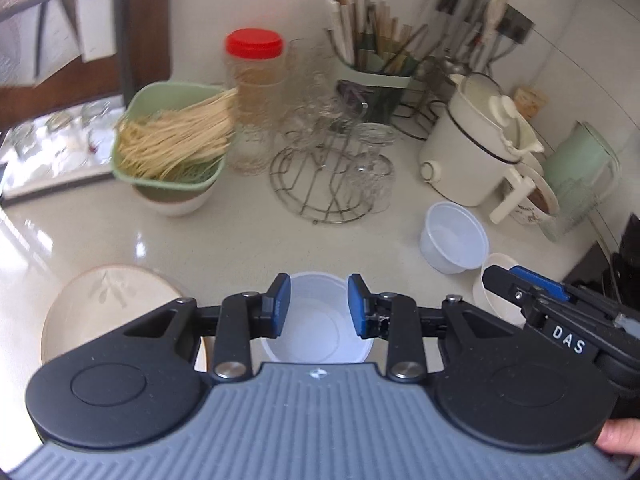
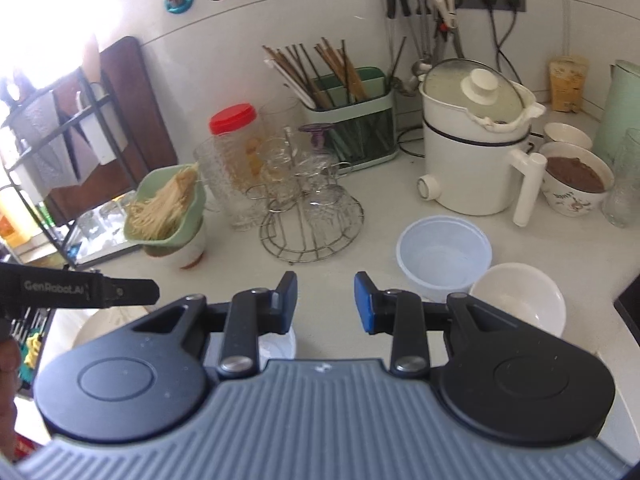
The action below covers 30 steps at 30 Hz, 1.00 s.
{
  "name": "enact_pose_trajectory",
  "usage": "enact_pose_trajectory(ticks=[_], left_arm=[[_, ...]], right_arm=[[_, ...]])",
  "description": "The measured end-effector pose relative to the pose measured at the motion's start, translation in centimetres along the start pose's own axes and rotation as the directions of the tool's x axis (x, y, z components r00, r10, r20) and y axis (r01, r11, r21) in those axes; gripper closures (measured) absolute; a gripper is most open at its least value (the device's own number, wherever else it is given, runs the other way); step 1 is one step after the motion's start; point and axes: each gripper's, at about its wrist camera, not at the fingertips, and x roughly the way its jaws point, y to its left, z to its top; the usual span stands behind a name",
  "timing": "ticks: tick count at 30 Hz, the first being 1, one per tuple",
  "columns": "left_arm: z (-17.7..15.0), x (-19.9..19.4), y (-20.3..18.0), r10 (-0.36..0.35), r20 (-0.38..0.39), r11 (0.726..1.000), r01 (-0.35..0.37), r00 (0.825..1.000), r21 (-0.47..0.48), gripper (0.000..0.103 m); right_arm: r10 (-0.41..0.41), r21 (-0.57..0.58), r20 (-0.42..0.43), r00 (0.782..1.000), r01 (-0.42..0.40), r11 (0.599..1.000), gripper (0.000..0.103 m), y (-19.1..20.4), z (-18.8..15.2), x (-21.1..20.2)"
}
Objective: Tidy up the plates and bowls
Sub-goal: 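Lower the white plastic bowl onto the counter and open both tools, then move both tools to the second white plastic bowl near the rice cooker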
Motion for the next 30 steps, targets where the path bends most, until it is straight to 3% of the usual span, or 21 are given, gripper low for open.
enact_pose_trajectory(ticks=[18,30], left_arm=[[2.2,2.7,-0.5,-0.184,-0.035,0.971,0.187,0.982,0.146,0.067],[3.6,5.0,-3.0,-0.250,-0.091,0.949,0.262,0.964,0.175,0.067]], right_arm=[[-0.184,0.056,0.036,0.982,0.182,0.982,0.069,1.4,-0.3,-1.0],[-0.213,0.144,-0.009,0.977,0.213,0.966,0.069,-0.8,-0.5,-0.4]])
